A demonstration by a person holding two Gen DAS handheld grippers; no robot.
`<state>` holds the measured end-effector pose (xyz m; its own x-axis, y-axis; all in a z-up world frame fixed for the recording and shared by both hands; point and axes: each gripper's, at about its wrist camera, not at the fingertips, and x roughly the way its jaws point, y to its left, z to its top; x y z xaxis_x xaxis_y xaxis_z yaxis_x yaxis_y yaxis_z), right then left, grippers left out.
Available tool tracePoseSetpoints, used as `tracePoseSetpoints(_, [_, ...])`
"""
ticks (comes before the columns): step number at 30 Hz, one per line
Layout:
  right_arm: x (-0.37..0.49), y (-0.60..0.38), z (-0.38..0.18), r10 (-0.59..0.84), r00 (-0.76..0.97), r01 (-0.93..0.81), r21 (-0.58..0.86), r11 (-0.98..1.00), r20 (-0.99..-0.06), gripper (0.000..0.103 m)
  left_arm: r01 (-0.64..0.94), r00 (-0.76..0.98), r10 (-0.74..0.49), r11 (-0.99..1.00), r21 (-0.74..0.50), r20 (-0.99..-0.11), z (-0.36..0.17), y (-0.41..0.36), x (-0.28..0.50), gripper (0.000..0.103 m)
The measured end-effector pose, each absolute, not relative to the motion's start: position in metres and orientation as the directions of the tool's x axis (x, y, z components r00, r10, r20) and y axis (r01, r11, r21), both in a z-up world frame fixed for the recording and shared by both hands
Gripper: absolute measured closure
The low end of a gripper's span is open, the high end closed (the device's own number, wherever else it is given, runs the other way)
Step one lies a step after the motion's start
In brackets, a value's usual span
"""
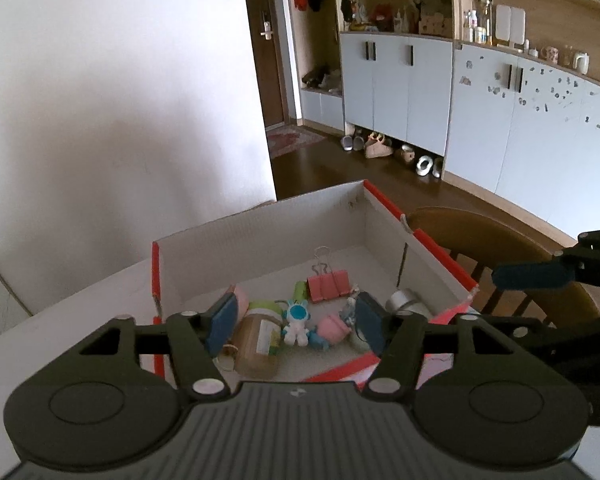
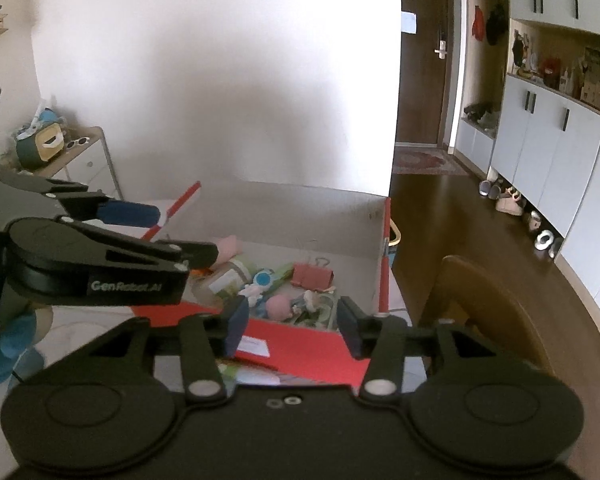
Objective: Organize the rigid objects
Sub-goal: 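Withdraw both tools from the box toward the yellow box and glue stick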
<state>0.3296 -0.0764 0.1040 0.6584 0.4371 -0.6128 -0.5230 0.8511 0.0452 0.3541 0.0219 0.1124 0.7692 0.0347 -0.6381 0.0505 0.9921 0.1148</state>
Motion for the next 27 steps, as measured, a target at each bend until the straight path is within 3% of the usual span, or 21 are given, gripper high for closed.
tracePoseSetpoints(2, [0.322, -0.078, 0.107, 0.444, 0.660, -0.525, 0.050, 0.850, -0.606, 0.051, 0.052, 0.776, 0.030, 0.992, 0.111, -0.630, 0.115, 0.022, 0.343, 0.035])
tracePoseSetpoints(4, [0.314, -0.080, 0.108, 0.451, 0.665, -0.525, 0.056, 0.849, -0.596, 0.037, 0.056, 0.781, 0.026, 0.992, 0.112, -0.624, 0.117, 0.021, 0.333, 0.035])
tracePoseSetpoints(21, [0.267, -0.091, 0.088, 0.468, 0.642, -0.540, 0.075, 0.838, -0.608, 0.007, 0.079, 0.811, -0.012, 0.993, 0.089, -0.585, 0.104, 0.019, 0.254, 0.021])
tracePoseSetpoints(27, [0.256, -0.089, 0.069, 0.471, 0.614, -0.563, 0.066, 0.824, -0.634, 0.005, 0.073, 0.800, -0.030, 0.996, 0.047, -0.599, 0.088, 0.025, 0.240, 0.021])
